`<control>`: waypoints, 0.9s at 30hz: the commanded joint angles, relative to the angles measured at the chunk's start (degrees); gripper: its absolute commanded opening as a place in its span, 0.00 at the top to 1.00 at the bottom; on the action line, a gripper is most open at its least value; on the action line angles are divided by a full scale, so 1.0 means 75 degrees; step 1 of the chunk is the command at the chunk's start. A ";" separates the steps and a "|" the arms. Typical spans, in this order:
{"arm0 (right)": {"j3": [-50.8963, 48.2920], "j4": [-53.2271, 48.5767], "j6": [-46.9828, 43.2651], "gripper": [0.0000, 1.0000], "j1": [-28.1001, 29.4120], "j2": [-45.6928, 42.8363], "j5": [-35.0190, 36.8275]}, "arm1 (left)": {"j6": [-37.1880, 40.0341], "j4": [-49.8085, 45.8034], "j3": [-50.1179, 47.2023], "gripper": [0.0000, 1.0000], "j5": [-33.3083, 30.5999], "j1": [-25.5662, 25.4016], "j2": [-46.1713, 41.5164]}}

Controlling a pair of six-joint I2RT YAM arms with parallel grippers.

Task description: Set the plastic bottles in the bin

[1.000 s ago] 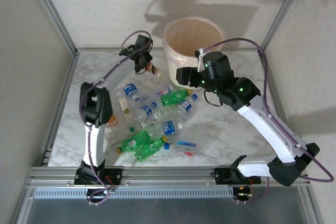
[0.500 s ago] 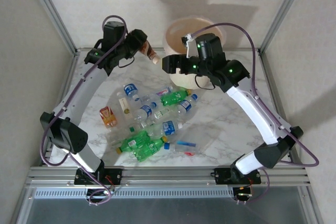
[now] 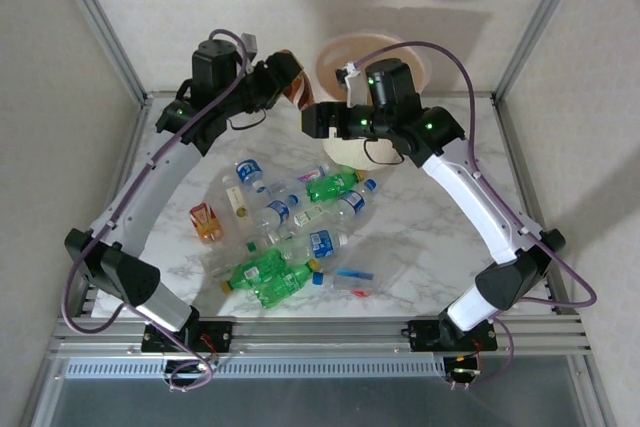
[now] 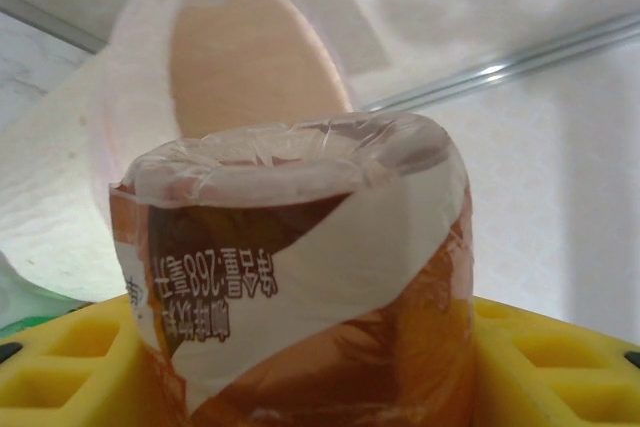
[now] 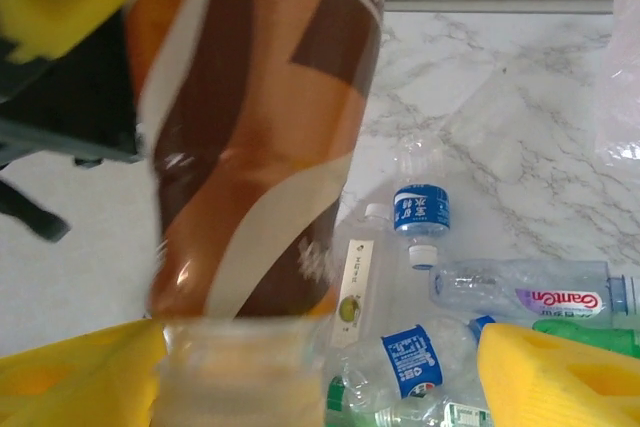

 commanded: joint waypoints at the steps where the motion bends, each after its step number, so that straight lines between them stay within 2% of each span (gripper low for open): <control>1: 0.0233 0.0280 0.0157 0.23 -0.0037 0.0063 -0.0280 | -0.0145 0.0531 -0.0228 0.49 0.0408 -0.0085 -0.0256; 3: 0.0221 0.0349 0.0207 0.30 -0.0037 0.0060 -0.0335 | -0.0181 0.0547 -0.0250 0.49 0.0429 -0.0098 -0.0230; 8: 0.0140 0.0478 0.0276 0.54 -0.0037 0.0010 -0.0343 | -0.0186 0.0658 -0.0256 0.50 0.0546 -0.0204 -0.0159; 10: 0.0097 0.0543 0.0304 0.64 -0.0035 -0.0046 -0.0317 | -0.0189 0.0697 -0.0262 0.50 0.0520 -0.0205 -0.0168; 12: 0.0092 0.0564 0.0321 0.70 -0.0037 -0.0078 -0.0269 | -0.0229 0.0738 -0.0250 0.47 0.0492 -0.0205 -0.0155; 16: 0.0118 0.0558 0.0339 0.74 -0.0037 -0.0137 -0.0087 | -0.0130 0.0673 -0.0214 0.25 0.0119 -0.0205 -0.0207; 18: 0.0217 0.0490 0.0311 0.75 -0.0045 -0.0155 0.0182 | 0.0203 0.0442 0.0006 0.18 -0.0263 -0.0166 -0.0258; 20: 0.0431 0.0302 0.0298 0.75 -0.0111 -0.0104 0.0548 | 0.0759 -0.0324 0.0685 0.14 -0.0955 -0.0008 -0.0226; 22: 0.0786 -0.0031 0.0282 0.75 -0.0216 0.0030 0.1050 | 0.1213 -0.0850 0.1215 0.01 -0.1753 0.0222 -0.0323; 24: 0.1200 -0.0437 0.0254 0.76 -0.0362 0.0225 0.1504 | 0.1438 -0.0812 0.1172 0.00 -0.2302 0.0404 -0.0610; 27: 0.1837 -0.0978 0.0287 0.77 -0.0668 0.0603 0.2192 | 0.1362 -0.0345 0.0430 0.00 -0.2857 0.0627 -0.1208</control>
